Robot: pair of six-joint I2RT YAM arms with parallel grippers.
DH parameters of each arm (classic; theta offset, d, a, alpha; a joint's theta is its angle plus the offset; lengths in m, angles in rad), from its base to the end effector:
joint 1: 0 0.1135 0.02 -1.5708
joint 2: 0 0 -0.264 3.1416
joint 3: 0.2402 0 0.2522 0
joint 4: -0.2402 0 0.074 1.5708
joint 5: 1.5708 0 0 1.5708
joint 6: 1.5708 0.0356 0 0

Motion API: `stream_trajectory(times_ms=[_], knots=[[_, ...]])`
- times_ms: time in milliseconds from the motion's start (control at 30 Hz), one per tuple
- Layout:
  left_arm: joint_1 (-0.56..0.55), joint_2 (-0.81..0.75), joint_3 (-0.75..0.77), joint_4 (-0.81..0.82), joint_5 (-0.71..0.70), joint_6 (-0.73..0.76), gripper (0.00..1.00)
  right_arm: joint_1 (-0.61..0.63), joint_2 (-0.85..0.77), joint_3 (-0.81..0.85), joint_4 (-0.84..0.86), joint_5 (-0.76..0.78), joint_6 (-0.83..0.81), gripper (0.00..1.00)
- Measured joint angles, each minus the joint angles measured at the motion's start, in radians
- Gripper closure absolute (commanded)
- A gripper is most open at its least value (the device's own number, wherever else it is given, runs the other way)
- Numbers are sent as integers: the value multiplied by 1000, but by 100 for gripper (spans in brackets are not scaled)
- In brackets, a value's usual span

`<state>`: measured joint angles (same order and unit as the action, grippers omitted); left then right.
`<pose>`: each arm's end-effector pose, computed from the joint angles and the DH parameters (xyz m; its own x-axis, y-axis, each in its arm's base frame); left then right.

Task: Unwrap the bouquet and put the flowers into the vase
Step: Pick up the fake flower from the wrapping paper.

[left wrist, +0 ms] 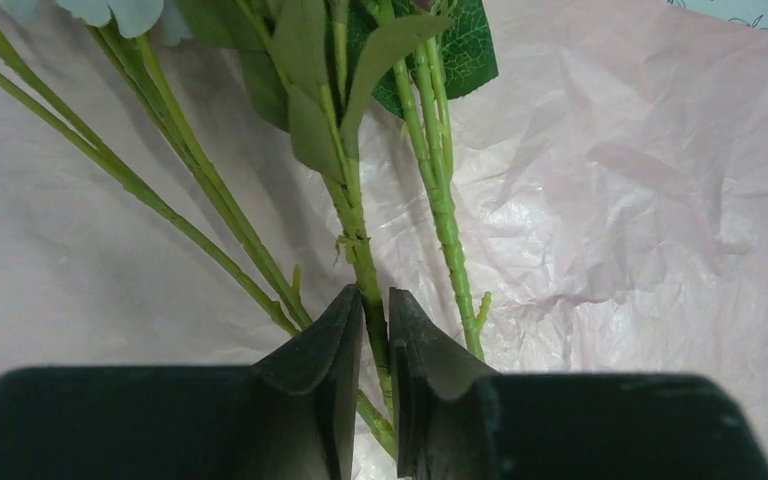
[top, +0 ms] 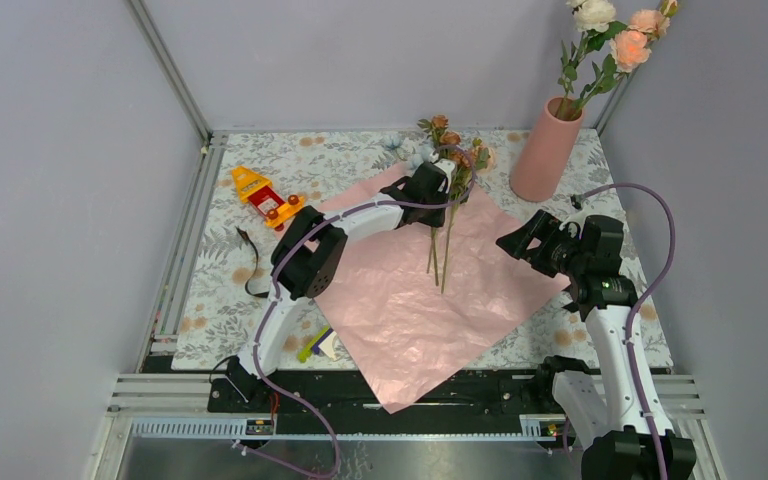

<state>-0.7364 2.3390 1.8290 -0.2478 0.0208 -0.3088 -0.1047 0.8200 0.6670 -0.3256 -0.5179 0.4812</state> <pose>0.3893 -0.3539 0.1608 -0.6926 0.2178 -0.6876 0.4956 0.8363 -0.2344 0.1851 -0.0017 0.2802 -0.5662 0.4639 -0.6813 -0.0949 0.7844 0.6129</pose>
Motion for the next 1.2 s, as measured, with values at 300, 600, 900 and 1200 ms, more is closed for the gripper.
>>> stream_trajectory(times_ms=[300, 600, 900, 1200], knots=[[-2, 0, 2, 2, 8, -11, 100, 0, 0, -3, 0, 0, 0, 14], [-2, -56, -95, 89, 9, -77, 100, 0, 0, -3, 0, 0, 0, 14], [2, -288, -300, 302, 31, -190, 100, 0, -4, -3, -8, -6, 0, 14], [8, -575, -529, 532, 124, -282, 100, 0, -50, -2, 34, -145, 63, 18]])
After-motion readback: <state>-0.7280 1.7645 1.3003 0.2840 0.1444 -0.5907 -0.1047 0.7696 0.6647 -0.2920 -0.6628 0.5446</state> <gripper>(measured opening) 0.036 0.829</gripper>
